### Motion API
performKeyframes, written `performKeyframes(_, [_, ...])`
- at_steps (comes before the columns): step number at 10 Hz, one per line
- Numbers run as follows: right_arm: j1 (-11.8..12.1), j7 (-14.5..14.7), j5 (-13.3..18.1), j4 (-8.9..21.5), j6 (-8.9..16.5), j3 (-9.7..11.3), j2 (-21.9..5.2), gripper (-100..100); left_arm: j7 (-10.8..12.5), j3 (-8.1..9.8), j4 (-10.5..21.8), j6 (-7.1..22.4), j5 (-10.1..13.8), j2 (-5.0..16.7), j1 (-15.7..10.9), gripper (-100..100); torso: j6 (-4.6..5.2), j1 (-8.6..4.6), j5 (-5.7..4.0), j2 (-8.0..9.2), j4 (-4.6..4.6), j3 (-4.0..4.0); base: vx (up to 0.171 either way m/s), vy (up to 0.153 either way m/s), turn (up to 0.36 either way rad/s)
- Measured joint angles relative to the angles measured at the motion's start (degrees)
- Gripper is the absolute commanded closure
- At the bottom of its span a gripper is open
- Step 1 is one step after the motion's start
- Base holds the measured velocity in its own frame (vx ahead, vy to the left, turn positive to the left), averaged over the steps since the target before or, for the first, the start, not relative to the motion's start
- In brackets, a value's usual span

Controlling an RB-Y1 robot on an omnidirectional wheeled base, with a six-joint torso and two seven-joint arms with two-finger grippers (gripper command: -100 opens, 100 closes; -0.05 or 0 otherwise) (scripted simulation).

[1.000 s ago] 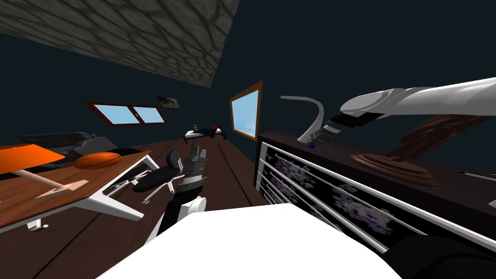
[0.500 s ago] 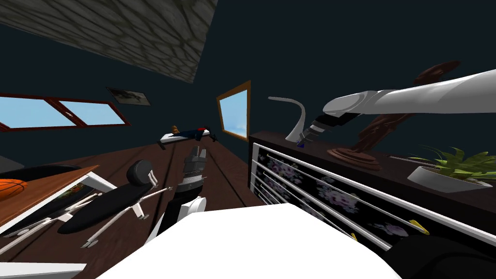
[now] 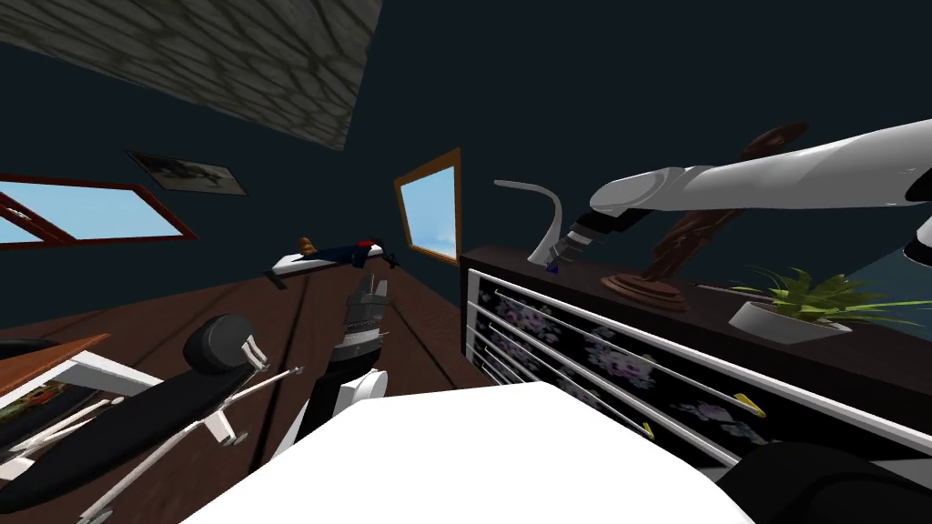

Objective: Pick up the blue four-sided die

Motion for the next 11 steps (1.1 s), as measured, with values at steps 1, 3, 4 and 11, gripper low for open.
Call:
performKeyframes(1, [-0.7,-1.24,0.97,-1.94,0.17,-1.59,0.37,100,0.0,-0.01,0.0,0.0,0.0,0.0,-0.02,0,-0.15,0.09,0.04,0.04,-0.01,0.01,0.021,-0.01,0.038])
performKeyframes(3, [0.32,-2.91,2.29,-4.32,0.86,-4.47,-0.97,100,0.0,0.0,0.0,0.0,0.0,0.0,0.0,0,0.0,0.02,0.02,0.0,0.0,0.0,0.086,-0.028,-0.391])
performKeyframes(4, [1.03,-3.96,3.32,-5.87,1.49,-6.26,-1.23,100,0.0,0.0,0.0,0.0,0.0,0.0,0.0,0,-0.02,-0.03,-0.01,-0.06,-0.02,-0.04,0.059,0.001,-0.072])
performKeyframes(11, [2.6,-7.65,6.54,-12.38,2.64,-16.08,-2.99,0,0.0,-0.01,0.0,0.0,0.0,0.0,-0.03,0,-0.18,0.16,0.07,0.21,0.04,0.11,0.034,-0.005,-0.096])
